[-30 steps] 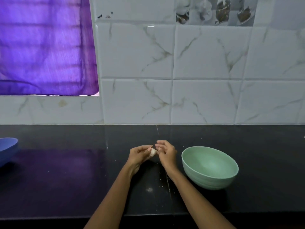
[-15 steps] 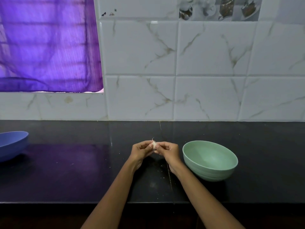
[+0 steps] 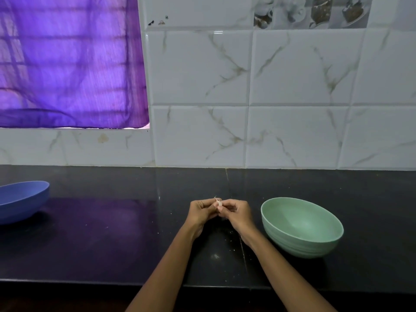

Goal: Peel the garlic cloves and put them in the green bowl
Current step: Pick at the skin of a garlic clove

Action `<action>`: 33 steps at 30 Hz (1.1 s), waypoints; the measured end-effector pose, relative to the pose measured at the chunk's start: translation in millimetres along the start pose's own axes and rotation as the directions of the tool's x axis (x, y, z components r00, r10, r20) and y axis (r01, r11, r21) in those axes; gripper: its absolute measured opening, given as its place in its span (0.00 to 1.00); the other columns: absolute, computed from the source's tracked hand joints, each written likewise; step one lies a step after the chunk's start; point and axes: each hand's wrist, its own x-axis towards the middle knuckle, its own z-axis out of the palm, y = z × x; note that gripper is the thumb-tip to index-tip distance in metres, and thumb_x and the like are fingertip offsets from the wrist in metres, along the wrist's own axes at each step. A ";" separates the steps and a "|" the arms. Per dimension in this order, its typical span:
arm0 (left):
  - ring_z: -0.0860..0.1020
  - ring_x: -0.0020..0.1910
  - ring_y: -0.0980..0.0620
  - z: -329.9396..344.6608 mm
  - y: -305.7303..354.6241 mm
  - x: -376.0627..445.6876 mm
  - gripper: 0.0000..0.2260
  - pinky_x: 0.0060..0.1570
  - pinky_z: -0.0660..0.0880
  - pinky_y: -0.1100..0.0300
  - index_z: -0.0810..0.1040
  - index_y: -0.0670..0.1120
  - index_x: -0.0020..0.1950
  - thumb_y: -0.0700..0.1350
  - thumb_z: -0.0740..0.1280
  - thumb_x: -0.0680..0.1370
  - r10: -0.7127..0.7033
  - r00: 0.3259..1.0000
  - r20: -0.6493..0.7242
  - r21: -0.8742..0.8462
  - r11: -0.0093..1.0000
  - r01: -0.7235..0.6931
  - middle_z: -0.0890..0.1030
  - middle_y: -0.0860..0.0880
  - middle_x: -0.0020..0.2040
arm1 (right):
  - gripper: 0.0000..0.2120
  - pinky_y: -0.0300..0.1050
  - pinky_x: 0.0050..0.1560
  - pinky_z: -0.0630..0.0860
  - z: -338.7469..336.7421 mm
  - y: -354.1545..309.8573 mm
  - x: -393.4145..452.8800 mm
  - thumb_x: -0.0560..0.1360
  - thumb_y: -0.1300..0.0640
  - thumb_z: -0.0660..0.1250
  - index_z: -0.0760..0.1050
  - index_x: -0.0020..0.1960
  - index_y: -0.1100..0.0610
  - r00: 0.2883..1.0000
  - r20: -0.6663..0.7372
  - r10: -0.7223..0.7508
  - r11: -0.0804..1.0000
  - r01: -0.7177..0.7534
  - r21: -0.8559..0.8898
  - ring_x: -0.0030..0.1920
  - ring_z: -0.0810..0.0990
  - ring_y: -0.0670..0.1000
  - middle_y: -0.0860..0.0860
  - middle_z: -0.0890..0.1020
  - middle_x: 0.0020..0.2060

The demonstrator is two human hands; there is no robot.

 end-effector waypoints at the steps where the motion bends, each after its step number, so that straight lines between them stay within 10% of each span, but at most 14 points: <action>1: 0.83 0.37 0.54 -0.7 0.3 0.4 0.10 0.39 0.80 0.64 0.77 0.31 0.55 0.31 0.63 0.76 0.004 1.000 0.001 0.006 1.000 -0.004 0.83 0.45 0.39 | 0.05 0.42 0.47 0.80 0.6 0.1 1.3 0.72 0.66 0.69 0.81 0.46 0.60 1.000 -0.006 -0.001 1.000 0.001 -0.018 0.44 0.83 0.53 0.59 0.84 0.43; 25: 0.83 0.43 0.46 -5.0 -4.4 4.0 0.06 0.45 0.81 0.59 0.81 0.36 0.49 0.33 0.68 0.73 0.062 0.997 -0.048 0.113 0.992 -0.056 0.83 0.39 0.44 | 0.07 0.32 0.42 0.78 -0.7 -3.8 2.6 0.76 0.67 0.63 0.79 0.51 0.62 0.999 -0.012 0.044 0.988 -0.041 0.148 0.40 0.80 0.47 0.52 0.82 0.40; 33: 0.82 0.32 0.55 -4.9 -0.7 2.0 0.04 0.36 0.78 0.66 0.80 0.37 0.44 0.31 0.66 0.74 0.045 0.999 0.008 0.098 0.994 -0.046 0.83 0.48 0.31 | 0.11 0.33 0.43 0.76 -4.0 -4.6 5.4 0.75 0.66 0.65 0.77 0.57 0.65 0.995 0.054 0.086 0.980 -0.094 0.177 0.37 0.77 0.44 0.50 0.82 0.39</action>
